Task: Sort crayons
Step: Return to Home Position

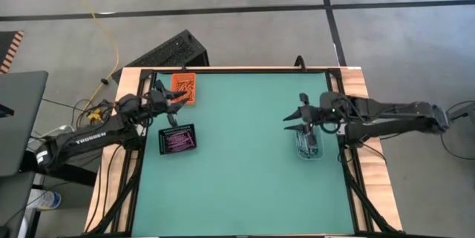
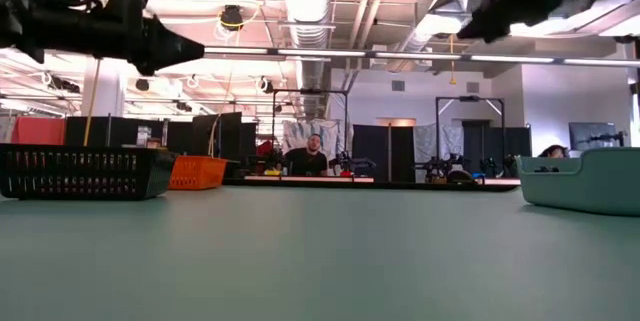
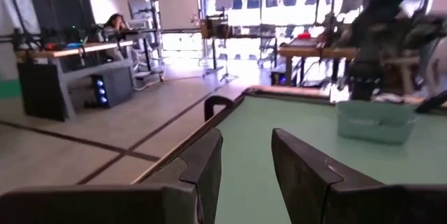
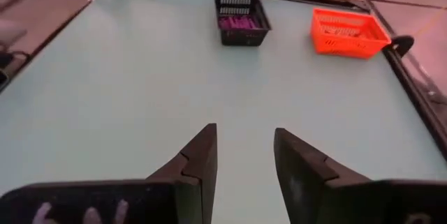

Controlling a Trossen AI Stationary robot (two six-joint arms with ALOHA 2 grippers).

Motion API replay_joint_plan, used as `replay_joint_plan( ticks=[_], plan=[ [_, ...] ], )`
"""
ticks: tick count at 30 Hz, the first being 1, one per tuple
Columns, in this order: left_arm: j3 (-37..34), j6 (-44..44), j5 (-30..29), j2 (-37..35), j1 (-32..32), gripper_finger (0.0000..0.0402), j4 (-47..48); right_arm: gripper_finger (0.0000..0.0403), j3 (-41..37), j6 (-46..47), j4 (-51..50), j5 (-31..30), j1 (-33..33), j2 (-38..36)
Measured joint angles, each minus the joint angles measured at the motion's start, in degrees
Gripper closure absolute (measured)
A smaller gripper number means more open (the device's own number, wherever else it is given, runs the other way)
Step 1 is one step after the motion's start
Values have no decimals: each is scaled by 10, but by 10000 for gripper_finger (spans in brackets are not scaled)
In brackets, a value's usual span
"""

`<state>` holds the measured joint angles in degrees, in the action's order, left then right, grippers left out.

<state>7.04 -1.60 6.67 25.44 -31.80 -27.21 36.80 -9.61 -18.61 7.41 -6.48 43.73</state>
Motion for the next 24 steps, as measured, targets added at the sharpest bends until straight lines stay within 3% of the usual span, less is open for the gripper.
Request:
replay_joint_plan(
  ticks=[4,15,20,24],
  plan=[
    [-16,32,32,-24,-23,286,-8,267,-58,28,36,16,-69,-51],
    [-62,75,31,-87,-55,286,-11,267,-232,105,200,16,-201,-259],
    [-63,101,33,-116,-56,286,-26,271,-256,146,191,7,-213,-344],
    [-63,104,34,-146,-56,286,-19,284,-256,139,115,-53,-199,-414]
  ],
)
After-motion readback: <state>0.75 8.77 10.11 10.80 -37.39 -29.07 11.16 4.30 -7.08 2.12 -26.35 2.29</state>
